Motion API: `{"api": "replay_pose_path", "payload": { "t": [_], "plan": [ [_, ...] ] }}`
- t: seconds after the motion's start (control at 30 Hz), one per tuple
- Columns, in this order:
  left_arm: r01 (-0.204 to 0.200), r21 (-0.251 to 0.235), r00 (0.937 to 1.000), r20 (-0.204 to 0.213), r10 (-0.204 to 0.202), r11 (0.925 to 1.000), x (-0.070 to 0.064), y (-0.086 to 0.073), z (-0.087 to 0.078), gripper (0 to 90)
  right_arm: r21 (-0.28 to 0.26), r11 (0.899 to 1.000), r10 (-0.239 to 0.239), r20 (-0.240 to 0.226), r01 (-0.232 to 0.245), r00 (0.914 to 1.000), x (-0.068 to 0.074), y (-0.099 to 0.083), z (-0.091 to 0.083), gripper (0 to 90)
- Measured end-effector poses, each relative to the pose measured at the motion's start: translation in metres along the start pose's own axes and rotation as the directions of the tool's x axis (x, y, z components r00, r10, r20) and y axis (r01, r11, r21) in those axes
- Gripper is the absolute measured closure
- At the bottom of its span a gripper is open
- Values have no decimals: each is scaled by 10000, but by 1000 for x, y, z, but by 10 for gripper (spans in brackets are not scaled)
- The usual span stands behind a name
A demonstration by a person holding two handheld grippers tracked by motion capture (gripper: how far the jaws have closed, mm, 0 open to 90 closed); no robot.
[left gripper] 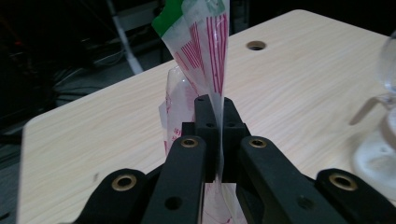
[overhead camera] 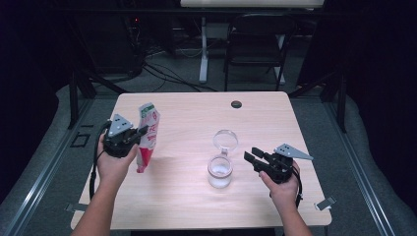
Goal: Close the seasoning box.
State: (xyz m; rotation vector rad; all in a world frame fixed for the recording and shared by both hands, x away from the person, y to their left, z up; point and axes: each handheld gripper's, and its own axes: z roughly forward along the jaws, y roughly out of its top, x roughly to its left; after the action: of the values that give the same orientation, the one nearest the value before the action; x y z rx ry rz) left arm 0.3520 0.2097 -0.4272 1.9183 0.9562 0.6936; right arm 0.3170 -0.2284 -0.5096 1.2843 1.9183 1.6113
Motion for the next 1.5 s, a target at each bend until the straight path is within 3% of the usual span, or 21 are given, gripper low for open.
{"api": "replay_pose_path", "payload": {
  "t": [0.17, 0.27, 0.43, 0.5, 0.7, 0.8, 0.93, 1.03, 1.2, 1.3, 1.37, 1.43, 1.5],
  "plan": [
    [-522, 194, 9957, 772, 505, 9984, -24, -1, 14, 900, -8, 10000, 25, 55, -25, 10000, -2, 0, -1, 574],
    [-930, 290, 9884, 1230, 888, 9952, -39, -8, 20, 900, -31, 10000, 71, 55, -70, 10000, -3, 1, -2, 574],
    [-826, -93, 9781, 1910, 829, 9965, -56, -22, 16, 900, -9, 10000, -10, -80, 10, 10000, -2, 3, -4, 571],
    [-707, -184, 9707, 2289, 731, 9973, -62, -31, 13, 900, 71, 10000, -40, -310, 42, 9995, 2, 4, -4, 579],
    [-795, -54, 9513, 2985, 775, 9968, -74, -49, 7, 900, 476, 9951, -846, -525, 871, 9950, 15, 13, -7, 652],
    [-493, 70, 9423, 3317, 442, 9988, -76, -58, 11, 899, 439, 9922, -1122, -864, 1163, 9899, 24, 19, -8, 672],
    [-502, 414, 9361, 3502, 326, 9979, -81, -65, 17, 899, 425, 9846, -1609, -1598, 1696, 9740, 44, 31, -7, 644],
    [-782, 569, 9354, 3495, 535, 9953, -88, -69, 19, 897, 474, 9722, -2134, -2244, 2294, 9508, 62, 41, 3, 608],
    [-702, 600, 9364, 3480, 450, 9957, -89, -74, 17, 896, 1047, 9467, -2624, -2981, 3047, 9178, 82, 47, 36, 567],
    [-517, 542, 9350, 3535, 293, 9972, -88, -78, 16, 895, 1127, 9405, -2647, -3478, 3204, 8994, 91, 42, 52, 554],
    [-413, 492, 9349, 3543, 212, 9979, -88, -80, 15, 895, 1211, 9390, -2591, -3660, 3218, 8938, 94, 36, 62, 554],
    [-391, 445, 9369, 3491, 211, 9982, -87, -82, 14, 895, 1488, 9224, -2830, -3680, 3565, 8857, 97, 32, 70, 553],
    [-287, 377, 9389, 3440, 140, 9989, -87, -83, 13, 894, 1479, 9213, -2836, -3774, 3597, 8816, 98, 30, 75, 541]
  ]
}}
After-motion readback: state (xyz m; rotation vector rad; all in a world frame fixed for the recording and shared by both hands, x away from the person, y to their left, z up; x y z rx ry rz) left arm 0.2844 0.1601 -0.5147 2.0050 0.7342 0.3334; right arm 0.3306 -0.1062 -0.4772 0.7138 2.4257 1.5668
